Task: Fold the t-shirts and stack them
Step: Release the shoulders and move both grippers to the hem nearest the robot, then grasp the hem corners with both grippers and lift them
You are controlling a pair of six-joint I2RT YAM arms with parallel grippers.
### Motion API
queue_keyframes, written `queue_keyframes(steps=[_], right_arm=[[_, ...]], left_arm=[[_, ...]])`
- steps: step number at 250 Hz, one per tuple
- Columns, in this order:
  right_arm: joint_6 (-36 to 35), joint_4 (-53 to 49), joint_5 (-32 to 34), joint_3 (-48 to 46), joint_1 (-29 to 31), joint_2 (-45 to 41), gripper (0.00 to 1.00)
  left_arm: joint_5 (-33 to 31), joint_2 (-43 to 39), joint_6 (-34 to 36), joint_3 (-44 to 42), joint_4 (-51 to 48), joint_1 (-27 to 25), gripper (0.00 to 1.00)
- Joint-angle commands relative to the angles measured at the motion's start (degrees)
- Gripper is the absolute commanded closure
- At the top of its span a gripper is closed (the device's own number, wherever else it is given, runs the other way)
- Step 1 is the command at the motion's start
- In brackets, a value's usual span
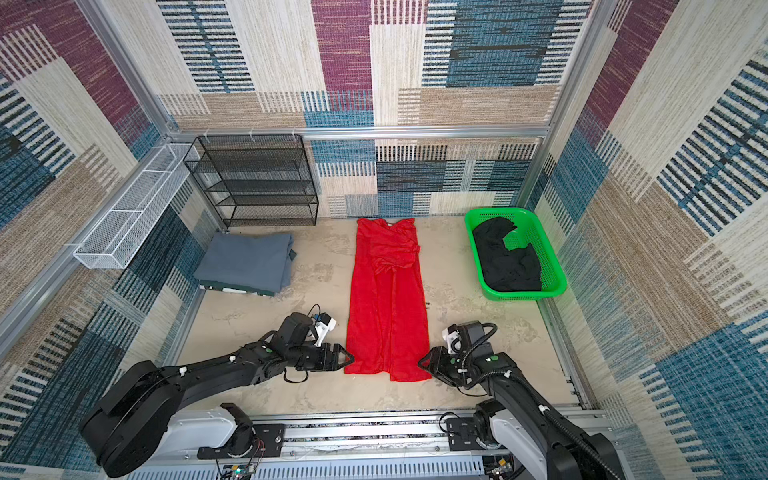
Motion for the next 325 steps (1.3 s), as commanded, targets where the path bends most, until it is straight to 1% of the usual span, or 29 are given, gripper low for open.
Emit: queue_keyframes(steps=[1,18,37,54,77,88,107,126,137,149,155,160,180,202,259,293,325], right_arm=[[0.6,-1.5,0.3,0.1,0.4,-0.1,0.5],[1.0,-1.2,0.0,0.2,0.5,-0.4,0.52],[1.6,-0.6,-0.4,0.3,0.5,-0.8,0.58],[2.2,0.0,-0.9,0.2,0.5,-1.5,0.61],[2.7,1.6,-1.6,-0.3,0.6,-2.3,0.65],[3.1,3.1,-2.5,-0.9,0.5,-2.8,0.65],[4.2,6.2,-4.7,-2.2,0.5,-3.0,0.66],[5.3,8.2,-6.0,-3.3,0.5,-3.2,0.73],[4.8,8.1,-5.1,-3.2,0.6,-3.2,0.8],[3.5,6.6,-2.4,-2.2,0.6,-3.3,0.87],[2.9,6.0,-1.1,-1.7,0.5,-3.4,0.89],[2.3,5.7,-0.3,-1.4,0.6,-3.5,0.9],[1.5,5.6,1.2,-0.8,0.6,-3.6,0.95],[1.5,6.8,0.3,-1.0,0.6,-3.5,1.0],[0.8,7.2,-1.0,0.3,0.6,-4.8,1.0],[1.1,7.2,-1.0,1.9,0.6,-6.0,1.0],[0.8,6.6,1.6,3.8,0.5,-5.7,1.0]], left_arm=[[-0.8,1.5,-1.9,0.5,-2.9,-0.7,0.21],[-0.8,2.7,-1.9,1.0,-2.7,-1.2,0.23],[-0.6,4.0,-2.1,1.4,-2.4,-1.8,0.26],[-0.4,5.3,-2.4,1.7,-2.1,-2.3,0.29],[-0.2,6.7,-2.9,2.1,-1.7,-2.9,0.35],[0.0,7.4,-3.0,2.2,-1.5,-3.1,0.37],[0.1,8.4,-3.1,2.5,-1.5,-3.3,0.47],[0.2,9.4,-3.3,2.7,-1.7,-3.4,0.56],[0.3,9.8,-3.3,2.9,-1.8,-3.5,0.61],[0.4,10.1,-3.4,3.1,-1.9,-3.5,0.67],[0.3,10.2,-3.4,3.1,-1.9,-3.6,0.71],[0.3,10.2,-3.4,3.2,-1.9,-3.5,0.77],[0.2,10.0,-3.3,3.3,-2.7,-3.5,0.92],[0.0,9.3,-3.1,3.7,-3.8,-3.6,1.0],[-0.9,6.9,-3.0,4.9,-5.9,-3.6,1.0],[0.2,6.6,-3.5,6.4,-5.8,-3.6,1.0],[0.5,6.8,-3.9,8.9,-6.0,-3.5,1.0]])
